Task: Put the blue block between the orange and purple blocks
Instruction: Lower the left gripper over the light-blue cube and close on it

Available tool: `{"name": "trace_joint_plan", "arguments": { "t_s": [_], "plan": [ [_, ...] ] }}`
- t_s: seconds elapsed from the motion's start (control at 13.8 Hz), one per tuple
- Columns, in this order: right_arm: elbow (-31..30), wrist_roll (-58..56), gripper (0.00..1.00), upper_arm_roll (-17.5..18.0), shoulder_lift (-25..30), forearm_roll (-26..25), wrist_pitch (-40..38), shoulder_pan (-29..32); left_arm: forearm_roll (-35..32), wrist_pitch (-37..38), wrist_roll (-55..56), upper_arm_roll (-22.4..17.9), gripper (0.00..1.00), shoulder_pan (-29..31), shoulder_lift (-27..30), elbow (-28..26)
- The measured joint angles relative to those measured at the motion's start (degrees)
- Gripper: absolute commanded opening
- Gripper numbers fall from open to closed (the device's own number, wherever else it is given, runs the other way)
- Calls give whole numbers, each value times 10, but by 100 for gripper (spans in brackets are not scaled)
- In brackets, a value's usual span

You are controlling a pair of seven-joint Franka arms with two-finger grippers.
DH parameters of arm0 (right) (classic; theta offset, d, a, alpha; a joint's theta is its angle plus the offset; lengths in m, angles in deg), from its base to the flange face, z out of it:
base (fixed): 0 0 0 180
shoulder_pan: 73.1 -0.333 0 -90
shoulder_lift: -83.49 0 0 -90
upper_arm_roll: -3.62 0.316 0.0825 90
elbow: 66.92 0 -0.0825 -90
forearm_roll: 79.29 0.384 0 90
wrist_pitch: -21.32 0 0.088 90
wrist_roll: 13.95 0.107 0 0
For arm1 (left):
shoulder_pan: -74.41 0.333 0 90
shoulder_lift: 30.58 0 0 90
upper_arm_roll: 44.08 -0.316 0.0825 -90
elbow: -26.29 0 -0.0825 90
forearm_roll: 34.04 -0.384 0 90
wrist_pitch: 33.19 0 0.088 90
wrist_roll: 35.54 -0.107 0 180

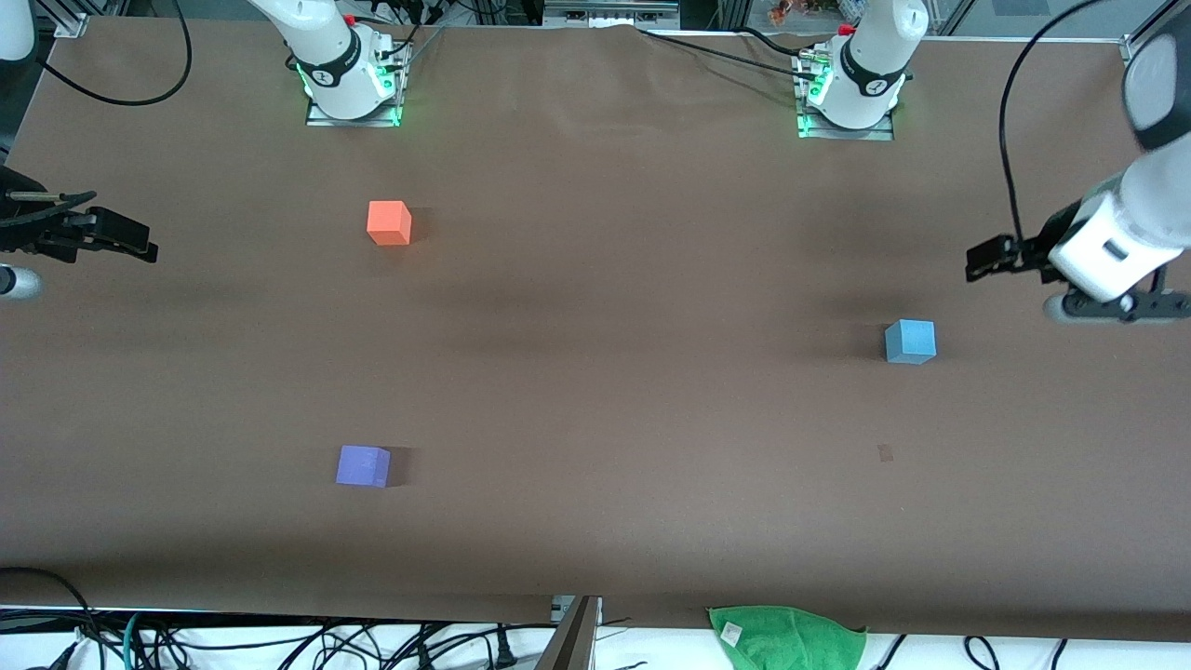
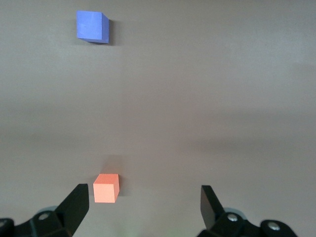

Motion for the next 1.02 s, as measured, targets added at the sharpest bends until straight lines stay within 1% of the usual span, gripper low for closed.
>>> {"name": "trace_joint_plan", "arguments": {
  "t_s": [0.22,0.44,0.58,0.8,0.87,1.02],
  "plan": [
    [0,0,100,0,0,0,0,0,-15,-47,-19,-2,100,3,-63,0],
    [0,0,100,0,0,0,0,0,-20,-136,-94,-3,100,23,-120,-15],
    [0,0,100,-1,0,0,0,1,-20,-205,-119,-3,100,39,-141,-55],
    [0,0,100,-1,-2,0,0,1,-20,-327,-132,-3,100,48,-146,-148],
    [0,0,100,-1,-2,0,0,1,-16,-355,-132,-3,100,48,-146,-173],
    [0,0,100,-1,-2,0,0,1,5,-383,-132,-1,100,48,-146,-207]
  ]
}}
